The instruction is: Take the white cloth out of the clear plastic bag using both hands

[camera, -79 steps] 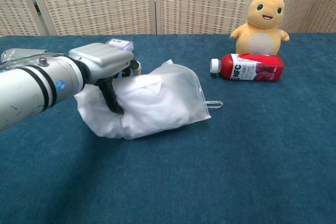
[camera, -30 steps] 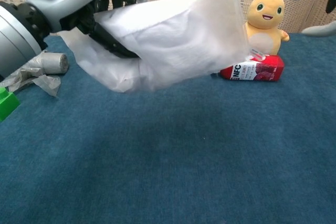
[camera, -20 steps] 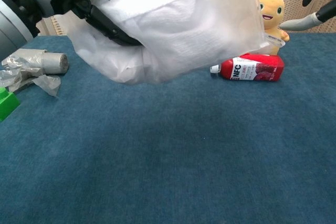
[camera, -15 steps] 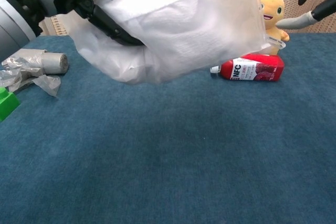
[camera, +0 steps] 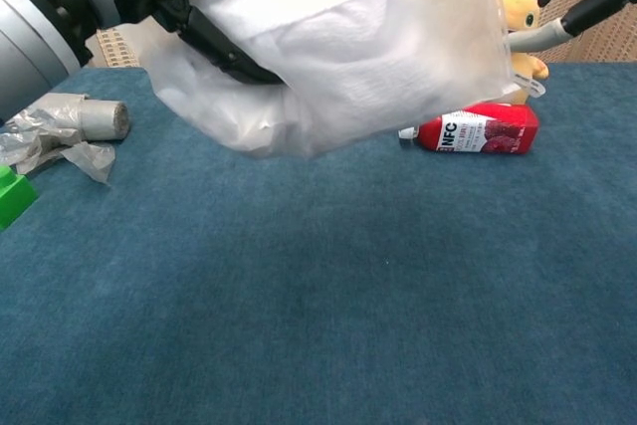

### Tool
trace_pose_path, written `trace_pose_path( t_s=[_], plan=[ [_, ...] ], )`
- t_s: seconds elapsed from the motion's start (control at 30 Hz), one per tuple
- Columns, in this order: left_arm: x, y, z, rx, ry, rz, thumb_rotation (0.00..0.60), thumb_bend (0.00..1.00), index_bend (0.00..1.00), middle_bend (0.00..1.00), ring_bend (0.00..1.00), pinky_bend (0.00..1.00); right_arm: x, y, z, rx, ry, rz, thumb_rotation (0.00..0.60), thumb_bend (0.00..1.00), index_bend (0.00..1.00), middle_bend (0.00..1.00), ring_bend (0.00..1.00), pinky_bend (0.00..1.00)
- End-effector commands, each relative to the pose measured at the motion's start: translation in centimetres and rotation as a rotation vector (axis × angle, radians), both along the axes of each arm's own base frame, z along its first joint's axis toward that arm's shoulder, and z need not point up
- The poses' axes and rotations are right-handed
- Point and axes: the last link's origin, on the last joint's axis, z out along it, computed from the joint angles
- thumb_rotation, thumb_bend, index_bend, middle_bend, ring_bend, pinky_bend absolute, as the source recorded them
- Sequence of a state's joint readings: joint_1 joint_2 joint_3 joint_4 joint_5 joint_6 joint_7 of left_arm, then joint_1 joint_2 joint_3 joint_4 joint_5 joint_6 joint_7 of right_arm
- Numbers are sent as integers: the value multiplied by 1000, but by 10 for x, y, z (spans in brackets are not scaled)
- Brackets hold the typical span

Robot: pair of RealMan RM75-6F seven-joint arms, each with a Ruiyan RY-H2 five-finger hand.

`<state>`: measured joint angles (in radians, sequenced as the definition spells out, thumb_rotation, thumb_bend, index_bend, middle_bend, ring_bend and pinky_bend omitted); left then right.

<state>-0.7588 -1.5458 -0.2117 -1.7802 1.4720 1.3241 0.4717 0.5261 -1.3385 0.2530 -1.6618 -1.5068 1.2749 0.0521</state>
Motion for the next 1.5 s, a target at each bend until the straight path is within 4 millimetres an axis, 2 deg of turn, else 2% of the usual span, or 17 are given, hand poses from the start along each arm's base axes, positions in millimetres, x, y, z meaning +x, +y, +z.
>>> trace_pose_path(
  t_s=[0.03, 0.57, 0.97, 1.37, 1.5],
  plan=[
    [0, 0, 0, -1, -3, -1, 600, 0, 491, 659, 617, 713, 3, -2, -4, 7, -2, 8, 600, 0, 481, 233, 219, 484],
    [-1, -1, 3, 3, -10, 2, 600, 0, 491, 659, 617, 713, 24, -9, -22, 32, -32, 58, 600, 0, 475, 214, 196, 464],
    [0, -2, 3, 3, -13, 1, 600, 0, 491, 659, 617, 713, 35, -12, -33, 53, -61, 80, 600, 0, 303, 131, 136, 356],
    [-2, -2, 3, 2, -16, 8, 600, 0, 491, 659, 617, 713, 44, -12, -47, 113, -91, 93, 600, 0, 306, 130, 124, 348],
    [-2, -2, 3, 1, -20, 12, 600, 0, 491, 659, 617, 713, 47, -11, -51, 135, -97, 96, 600, 0, 393, 130, 111, 336]
  ],
)
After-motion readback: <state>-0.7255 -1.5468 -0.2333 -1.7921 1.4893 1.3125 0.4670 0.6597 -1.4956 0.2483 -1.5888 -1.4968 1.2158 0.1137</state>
